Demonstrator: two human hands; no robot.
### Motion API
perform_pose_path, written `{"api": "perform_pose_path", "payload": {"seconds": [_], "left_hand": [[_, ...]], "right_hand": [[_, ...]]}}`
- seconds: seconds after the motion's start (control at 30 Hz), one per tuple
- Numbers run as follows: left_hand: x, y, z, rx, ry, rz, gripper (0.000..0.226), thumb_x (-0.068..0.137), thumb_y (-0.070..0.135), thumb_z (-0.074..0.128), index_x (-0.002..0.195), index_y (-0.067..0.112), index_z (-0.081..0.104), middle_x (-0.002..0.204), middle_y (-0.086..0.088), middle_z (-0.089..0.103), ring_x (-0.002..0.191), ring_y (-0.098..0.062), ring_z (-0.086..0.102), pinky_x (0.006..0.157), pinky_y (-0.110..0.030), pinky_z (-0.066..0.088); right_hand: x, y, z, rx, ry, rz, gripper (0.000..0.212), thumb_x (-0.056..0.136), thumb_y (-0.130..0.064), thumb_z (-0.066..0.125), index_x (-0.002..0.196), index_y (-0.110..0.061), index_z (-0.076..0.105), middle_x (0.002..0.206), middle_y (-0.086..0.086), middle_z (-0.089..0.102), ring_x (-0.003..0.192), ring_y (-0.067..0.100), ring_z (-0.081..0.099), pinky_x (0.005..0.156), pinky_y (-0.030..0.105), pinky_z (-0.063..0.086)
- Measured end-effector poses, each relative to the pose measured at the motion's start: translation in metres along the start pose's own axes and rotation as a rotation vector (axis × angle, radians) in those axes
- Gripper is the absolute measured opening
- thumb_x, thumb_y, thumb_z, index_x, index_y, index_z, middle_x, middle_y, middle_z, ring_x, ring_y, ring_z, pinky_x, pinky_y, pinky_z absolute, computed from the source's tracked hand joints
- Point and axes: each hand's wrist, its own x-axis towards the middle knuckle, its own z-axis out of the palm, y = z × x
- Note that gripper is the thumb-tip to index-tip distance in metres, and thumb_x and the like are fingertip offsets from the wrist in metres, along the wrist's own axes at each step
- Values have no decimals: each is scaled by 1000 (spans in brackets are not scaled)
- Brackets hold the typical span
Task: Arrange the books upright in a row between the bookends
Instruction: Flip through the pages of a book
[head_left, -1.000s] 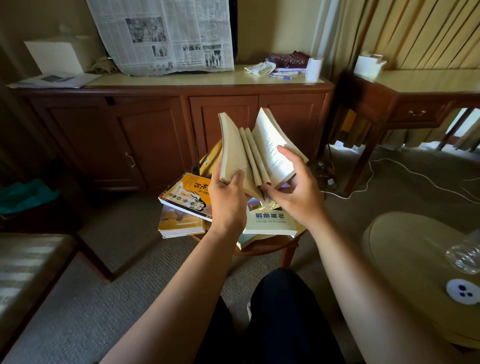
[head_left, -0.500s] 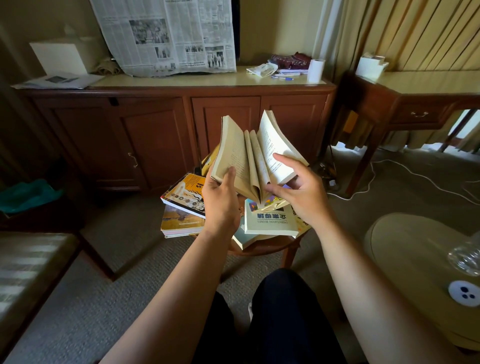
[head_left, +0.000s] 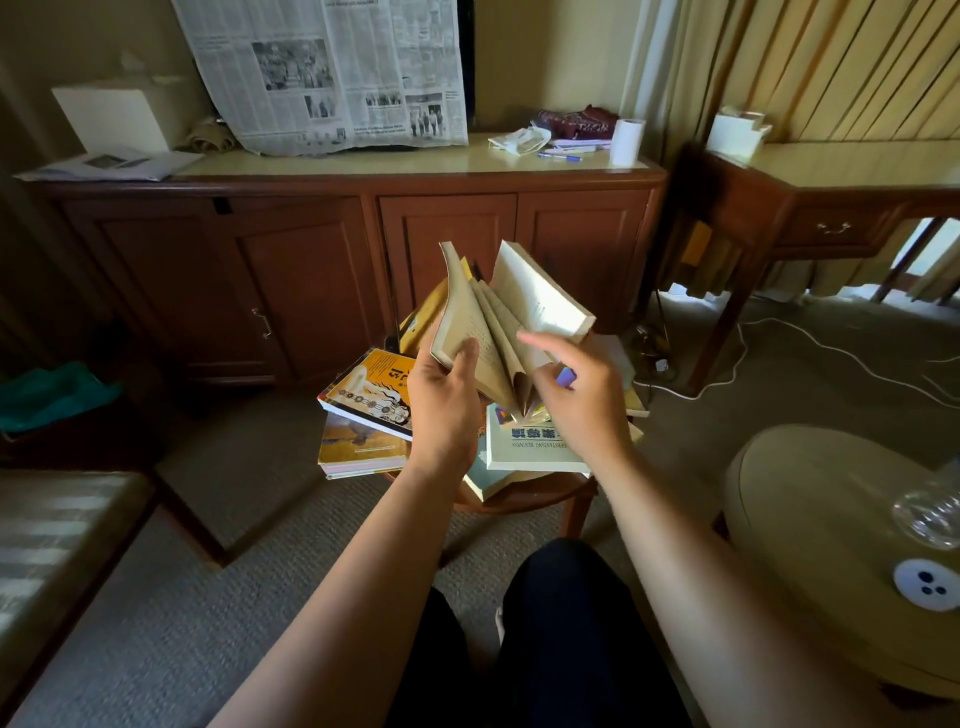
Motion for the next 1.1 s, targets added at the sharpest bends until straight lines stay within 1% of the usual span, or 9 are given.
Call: {"api": "perform_pose_path", "payload": {"seconds": [0.13, 0.23, 0.33, 0.43, 0.57, 0.7, 0.83, 0.97, 1.1], "left_hand": [[0, -2, -1, -9, 18, -26, 43, 108, 12, 54, 96, 45, 78, 96, 8, 79, 95, -19, 72, 97, -67, 54], [4, -4, -6, -57, 32, -60, 35, 106, 12, 55, 98, 37, 79, 96, 3, 78, 96, -25, 69, 94, -75, 49], [7, -3, -8, -151, 18, -113, 23, 107, 11, 55, 111, 26, 73, 108, -2, 78, 99, -21, 75, 93, -72, 53], [9, -2, -8, -161, 7, -108, 22, 106, 12, 56, 122, 23, 68, 120, -5, 75, 109, -22, 73, 94, -66, 56], [8, -5, -8, -181, 7, -102, 23, 106, 12, 57, 124, 22, 66, 124, -7, 73, 114, -24, 72, 96, -67, 54], [3, -6, -2, -119, -12, -52, 28, 107, 11, 55, 113, 30, 75, 118, -2, 76, 115, -24, 71, 100, -66, 52], [2, -5, -4, -93, -20, -47, 36, 108, 10, 53, 100, 35, 78, 105, 6, 79, 102, -15, 74, 100, -68, 51], [3, -7, -7, -63, 8, -49, 25, 108, 13, 54, 107, 30, 72, 100, 7, 79, 94, -11, 75, 97, -70, 52], [3, -7, -8, -23, 28, -22, 33, 108, 14, 54, 102, 38, 76, 105, 9, 79, 106, -15, 74, 102, -61, 54]], "right_hand": [[3, 2, 6, -198, 57, -38, 28, 84, -6, 78, 110, -18, 80, 96, 12, 63, 82, 20, 60, 63, 15, 44], [6, -4, 1, -187, 150, -3, 7, 85, -13, 78, 92, -11, 76, 87, 6, 61, 76, 8, 54, 61, 14, 42], [13, -8, -4, 26, 278, 301, 23, 98, -22, 65, 81, -11, 54, 71, -7, 48, 63, -3, 48, 55, 10, 35], [11, -14, -6, 230, 377, 426, 15, 104, -21, 56, 114, -9, 57, 91, -7, 55, 69, -12, 53, 58, 4, 38], [-1, -22, -7, 272, 475, 289, 41, 106, -5, 49, 147, -6, 45, 136, -8, 51, 87, -22, 56, 71, -2, 39], [-9, -6, -1, 129, 341, 83, 29, 106, -4, 49, 128, -8, 67, 123, -1, 70, 108, 4, 66, 89, 11, 48], [-3, 0, -7, 45, 143, -40, 39, 99, -14, 65, 137, -7, 60, 128, -10, 61, 76, 10, 66, 62, 26, 57], [3, 4, -10, -2, -77, -70, 69, 85, -29, 78, 147, -14, 50, 146, 1, 54, 116, 21, 64, 91, 42, 59], [3, -4, -8, -18, -201, -92, 80, 81, -23, 82, 151, -15, 43, 151, 1, 50, 136, 10, 48, 104, 30, 52]]}}
